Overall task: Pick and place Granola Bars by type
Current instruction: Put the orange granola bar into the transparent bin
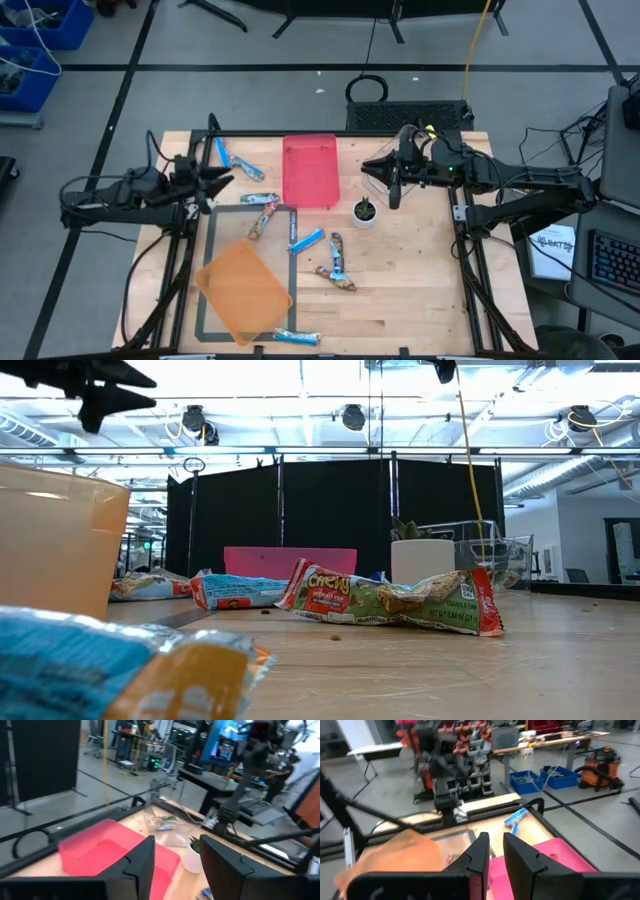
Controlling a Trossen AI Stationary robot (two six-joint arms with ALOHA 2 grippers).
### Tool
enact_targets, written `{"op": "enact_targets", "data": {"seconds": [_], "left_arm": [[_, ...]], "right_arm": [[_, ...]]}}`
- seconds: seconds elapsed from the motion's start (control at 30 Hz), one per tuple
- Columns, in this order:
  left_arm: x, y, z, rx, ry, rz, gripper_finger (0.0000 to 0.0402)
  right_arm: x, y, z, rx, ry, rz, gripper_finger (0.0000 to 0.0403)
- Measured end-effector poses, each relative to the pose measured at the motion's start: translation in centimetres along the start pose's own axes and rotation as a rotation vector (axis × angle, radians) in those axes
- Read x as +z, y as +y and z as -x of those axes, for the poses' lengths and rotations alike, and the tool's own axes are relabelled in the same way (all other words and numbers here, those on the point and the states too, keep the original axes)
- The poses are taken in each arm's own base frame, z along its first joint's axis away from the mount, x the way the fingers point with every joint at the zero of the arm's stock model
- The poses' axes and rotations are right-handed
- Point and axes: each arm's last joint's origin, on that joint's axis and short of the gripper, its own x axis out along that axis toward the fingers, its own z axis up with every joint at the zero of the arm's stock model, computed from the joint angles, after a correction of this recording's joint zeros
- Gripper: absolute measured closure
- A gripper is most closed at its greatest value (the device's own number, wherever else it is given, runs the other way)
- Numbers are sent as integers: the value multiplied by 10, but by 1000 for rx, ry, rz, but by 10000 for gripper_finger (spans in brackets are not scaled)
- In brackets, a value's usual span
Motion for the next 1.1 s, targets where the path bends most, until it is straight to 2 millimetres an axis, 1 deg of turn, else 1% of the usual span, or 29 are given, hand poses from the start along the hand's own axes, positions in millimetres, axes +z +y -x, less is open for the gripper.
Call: {"op": "enact_targets", "data": {"seconds": [0.07,0.2,0.37,0.5,0.63,0.77,0.93,1.1], "left_arm": [[8,-3,-2,33,10,-13,223],[17,-8,-8,67,69,-63,180],[21,-13,-17,124,188,-175,132],[27,-16,-23,201,238,-278,110],[41,-20,-29,258,253,-353,102],[55,-21,-36,317,316,-451,101],[72,-20,-49,380,429,-636,108],[91,-13,-64,400,585,-744,117]], "right_arm": [[-2,0,0,18,21,19,352],[-6,2,0,79,67,70,340],[-11,3,1,140,118,118,299],[-14,3,1,174,150,138,258],[-12,4,1,196,134,136,222],[-13,7,2,209,135,130,200],[-13,11,2,226,134,152,192],[-13,11,2,225,132,166,196]]}}
